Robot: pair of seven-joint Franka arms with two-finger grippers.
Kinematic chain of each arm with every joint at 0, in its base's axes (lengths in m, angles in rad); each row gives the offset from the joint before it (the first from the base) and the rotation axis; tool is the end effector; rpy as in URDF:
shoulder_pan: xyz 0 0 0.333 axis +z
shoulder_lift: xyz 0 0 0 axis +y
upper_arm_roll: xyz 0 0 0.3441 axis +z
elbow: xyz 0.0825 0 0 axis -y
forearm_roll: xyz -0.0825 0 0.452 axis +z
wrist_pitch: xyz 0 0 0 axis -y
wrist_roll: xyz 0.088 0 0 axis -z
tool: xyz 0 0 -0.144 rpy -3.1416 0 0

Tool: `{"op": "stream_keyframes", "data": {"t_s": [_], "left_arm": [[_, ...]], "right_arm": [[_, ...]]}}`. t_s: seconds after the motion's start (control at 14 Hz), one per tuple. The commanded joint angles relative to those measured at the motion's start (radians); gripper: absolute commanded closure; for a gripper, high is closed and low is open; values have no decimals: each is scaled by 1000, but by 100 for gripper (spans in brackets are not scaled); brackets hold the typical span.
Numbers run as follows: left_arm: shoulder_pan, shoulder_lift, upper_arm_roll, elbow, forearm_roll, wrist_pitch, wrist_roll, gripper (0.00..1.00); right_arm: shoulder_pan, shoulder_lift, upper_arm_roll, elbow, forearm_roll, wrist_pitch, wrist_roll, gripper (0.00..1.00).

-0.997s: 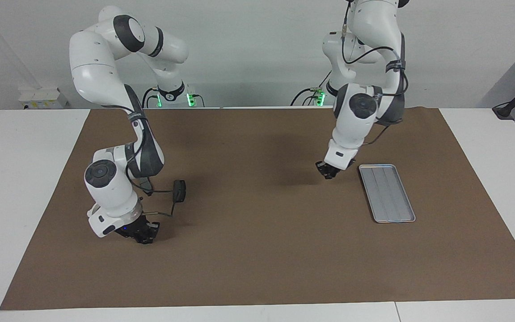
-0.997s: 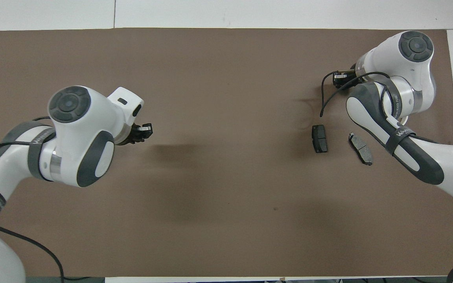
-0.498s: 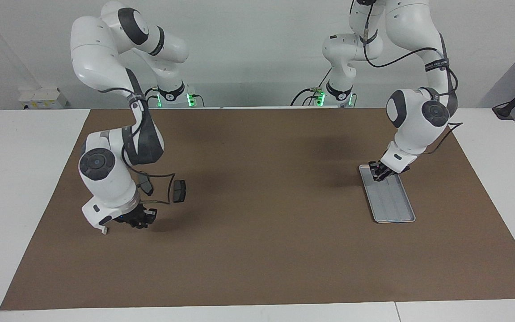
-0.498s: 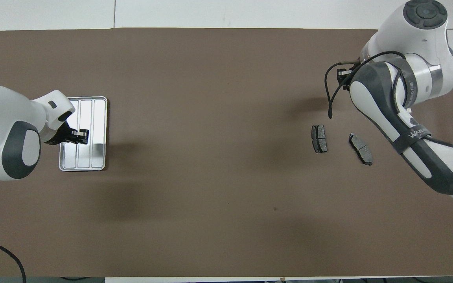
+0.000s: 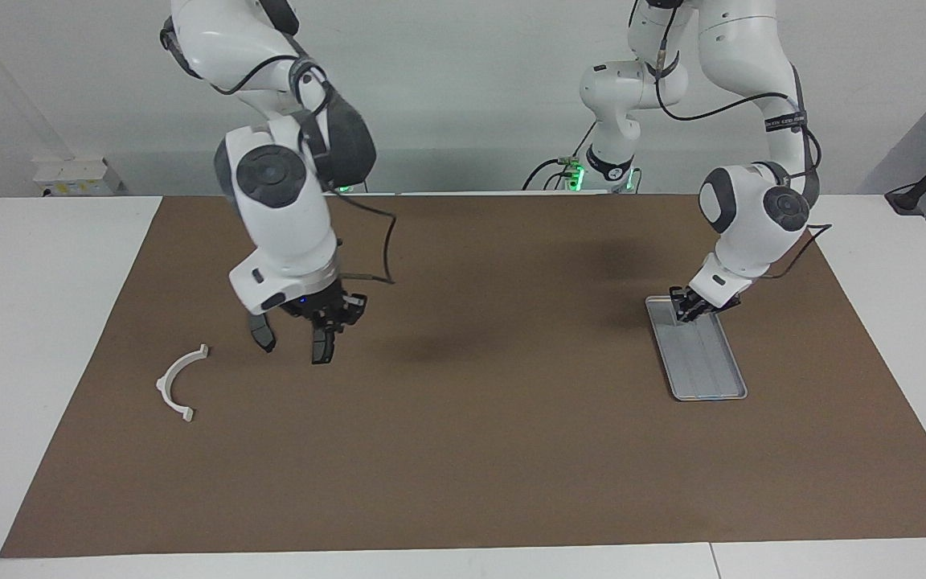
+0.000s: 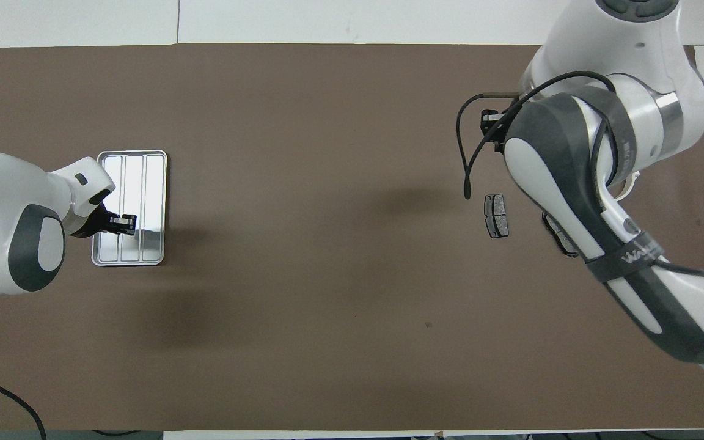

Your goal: Pick bearing gear from pile to tray

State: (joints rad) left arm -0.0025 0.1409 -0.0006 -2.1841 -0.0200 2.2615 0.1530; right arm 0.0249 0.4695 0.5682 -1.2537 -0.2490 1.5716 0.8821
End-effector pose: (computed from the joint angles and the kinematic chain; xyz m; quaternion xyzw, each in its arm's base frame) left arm 0.5946 -0.0029 0.2635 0.9969 -0.0713 -0.0311 0.0099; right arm 0.6778 0.3172 0.4992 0.9865 -0.1583 -0.0306 0.0284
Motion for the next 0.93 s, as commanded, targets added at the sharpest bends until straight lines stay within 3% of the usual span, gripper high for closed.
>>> {"op": "stream_keyframes", "data": {"t_s": [0.0,0.21,0.36,0.43,0.5,0.64,0.85], "left_arm": [[7,-37,-4,-51,8,35,11,92],[7,-37,-4,-103,8,105,10,91],[7,-35,-4,-106,8,107,10,86],[7,-35,-4,-105,8,105,10,59],[7,-34,-4,-100,8,99,10,42],[6,-30,-4,-86,8,93,7,22],[-11,-24,-5,16,-1,2,-21,21]], "right_arm": [[88,17,-2,22,28,36,214,100],[190,31,-4,-21,33,132,412,100],[216,40,-5,-108,25,256,491,100],[220,41,-5,-148,22,302,506,100],[237,55,-7,-168,13,333,538,100],[305,139,-13,-162,-89,395,647,100],[331,222,-14,-170,-160,502,706,100]]}}
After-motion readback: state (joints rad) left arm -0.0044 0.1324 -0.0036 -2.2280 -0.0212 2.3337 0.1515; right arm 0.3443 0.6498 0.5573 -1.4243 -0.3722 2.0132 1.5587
